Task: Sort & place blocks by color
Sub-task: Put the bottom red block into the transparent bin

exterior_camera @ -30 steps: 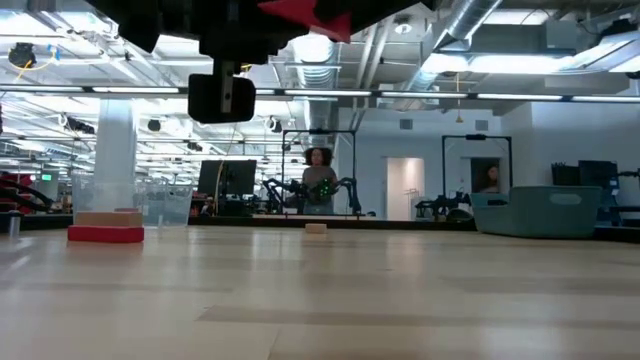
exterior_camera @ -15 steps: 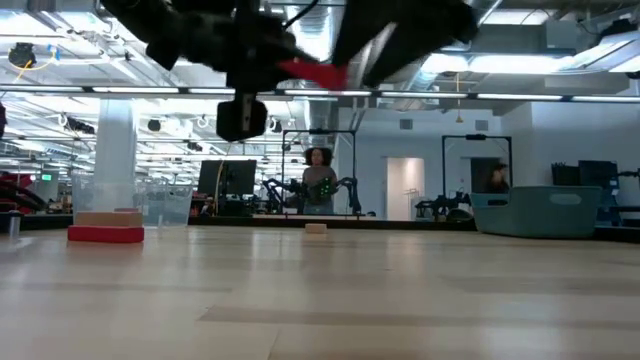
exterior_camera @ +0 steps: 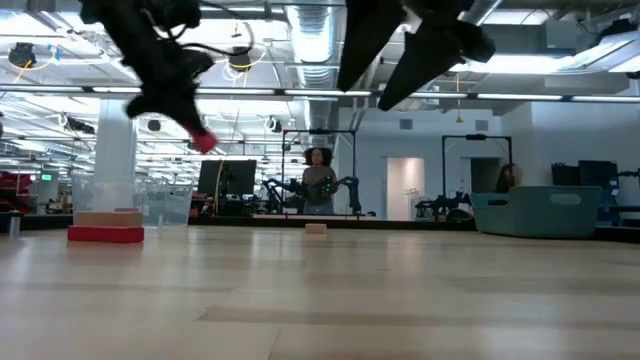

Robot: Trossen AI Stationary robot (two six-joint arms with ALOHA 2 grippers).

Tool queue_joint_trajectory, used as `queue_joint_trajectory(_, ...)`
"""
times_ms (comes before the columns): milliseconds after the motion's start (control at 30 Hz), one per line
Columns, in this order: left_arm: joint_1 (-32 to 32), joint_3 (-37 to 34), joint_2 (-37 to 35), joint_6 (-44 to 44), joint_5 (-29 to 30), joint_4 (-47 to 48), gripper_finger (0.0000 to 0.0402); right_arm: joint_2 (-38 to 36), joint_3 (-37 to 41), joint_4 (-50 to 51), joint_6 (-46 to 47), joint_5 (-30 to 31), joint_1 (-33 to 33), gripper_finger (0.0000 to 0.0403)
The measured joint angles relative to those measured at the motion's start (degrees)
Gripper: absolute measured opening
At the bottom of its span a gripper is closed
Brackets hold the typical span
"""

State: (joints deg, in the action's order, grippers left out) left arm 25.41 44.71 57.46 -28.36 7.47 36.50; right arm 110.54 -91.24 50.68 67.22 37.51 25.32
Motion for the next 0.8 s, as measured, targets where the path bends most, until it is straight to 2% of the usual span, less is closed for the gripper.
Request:
queue_joint_trajectory(100,5.82,-0.02,-3.32,3.24,6.49,4.58,0.0013,0.0,0.0,-0.73,0.01,-0.14,-1.29,0.0276)
queue_joint_trajectory(200,12.15,-0.04,-3.3,5.42,9.72,6.96,0.0013,0.0,0.0,-2.27,0.0,-0.4,-2.87,0.0276)
queue_joint_trajectory(300,17.89,-0.29,-1.11,6.71,9.99,7.07,0.0014,0.0,0.0,-4.71,-0.03,-4.02,-4.7,0.0276)
queue_joint_trajectory(400,21.82,-1.37,1.25,6.04,7.61,6.84,0.0017,0.0,0.0,-6.64,-0.16,-8.91,-6.25,0.0276)
queue_joint_trajectory(533,23.61,-2.78,4.22,4.24,6.36,6.64,0.0032,0.0,0.0,-7.84,-0.13,-11.56,-6.81,0.0276)
queue_joint_trajectory(800,23.6,-5.99,7.9,3.0,6.35,6.04,0.0056,0.23,0.0,-8.05,3.12,-11.67,-5.03,0.0276)
